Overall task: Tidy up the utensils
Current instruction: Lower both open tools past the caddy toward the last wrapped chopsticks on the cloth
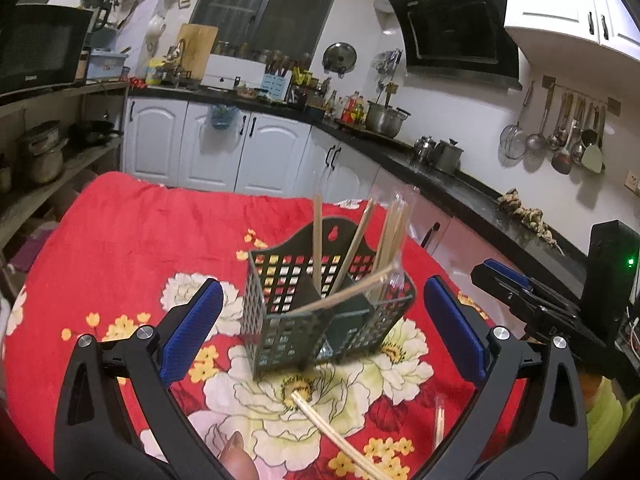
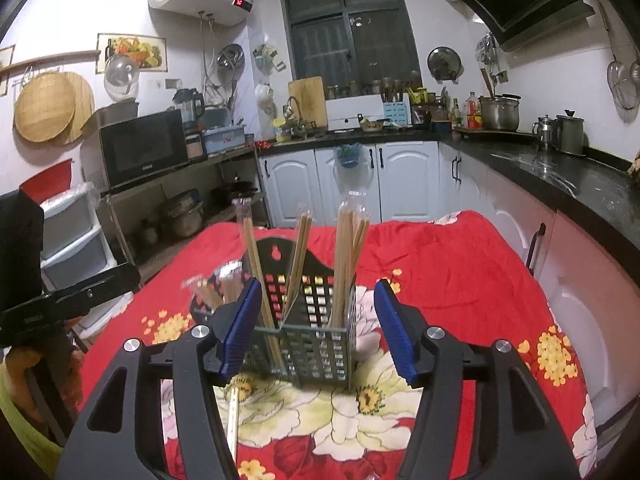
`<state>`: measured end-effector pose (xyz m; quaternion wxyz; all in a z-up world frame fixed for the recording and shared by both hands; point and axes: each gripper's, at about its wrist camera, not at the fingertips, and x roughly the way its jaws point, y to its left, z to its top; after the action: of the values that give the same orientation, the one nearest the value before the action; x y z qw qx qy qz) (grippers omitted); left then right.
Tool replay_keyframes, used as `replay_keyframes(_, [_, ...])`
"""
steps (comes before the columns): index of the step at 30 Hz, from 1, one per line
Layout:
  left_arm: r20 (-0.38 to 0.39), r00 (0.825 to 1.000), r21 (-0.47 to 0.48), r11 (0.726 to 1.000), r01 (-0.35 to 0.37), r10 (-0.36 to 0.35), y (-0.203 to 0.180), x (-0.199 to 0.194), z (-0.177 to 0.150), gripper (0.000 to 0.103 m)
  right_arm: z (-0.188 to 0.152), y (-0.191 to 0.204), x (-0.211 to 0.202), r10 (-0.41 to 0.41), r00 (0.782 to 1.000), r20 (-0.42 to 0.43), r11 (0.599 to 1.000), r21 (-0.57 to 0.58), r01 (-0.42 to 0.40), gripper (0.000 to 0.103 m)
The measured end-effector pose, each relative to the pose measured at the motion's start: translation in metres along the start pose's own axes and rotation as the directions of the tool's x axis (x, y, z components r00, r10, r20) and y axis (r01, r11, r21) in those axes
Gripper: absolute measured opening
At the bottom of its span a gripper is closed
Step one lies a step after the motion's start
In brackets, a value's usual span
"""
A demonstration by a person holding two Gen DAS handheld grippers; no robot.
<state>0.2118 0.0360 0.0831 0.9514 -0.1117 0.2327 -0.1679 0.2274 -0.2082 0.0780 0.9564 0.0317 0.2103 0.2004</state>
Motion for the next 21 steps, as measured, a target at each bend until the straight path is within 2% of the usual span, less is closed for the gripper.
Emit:
replay_keyframes(7, [-0.034, 0.999, -0.021, 1.0, 0.0, -0.001, 0.005, 0.002, -0.015, 0.093, -0.012, 0.003, 0.002, 0.01, 0.999, -0.035, 1.0, 0.006, -0.01, 0.06])
replay_keyframes(21, [-0.117, 0.993, -0.032, 0.999, -0.018, 0.015, 0.01, 0.014, -0.044, 0.093, -0.043, 0.013, 0.008, 0.03, 0.99, -0.137, 1.0, -0.003, -0.03, 0.061])
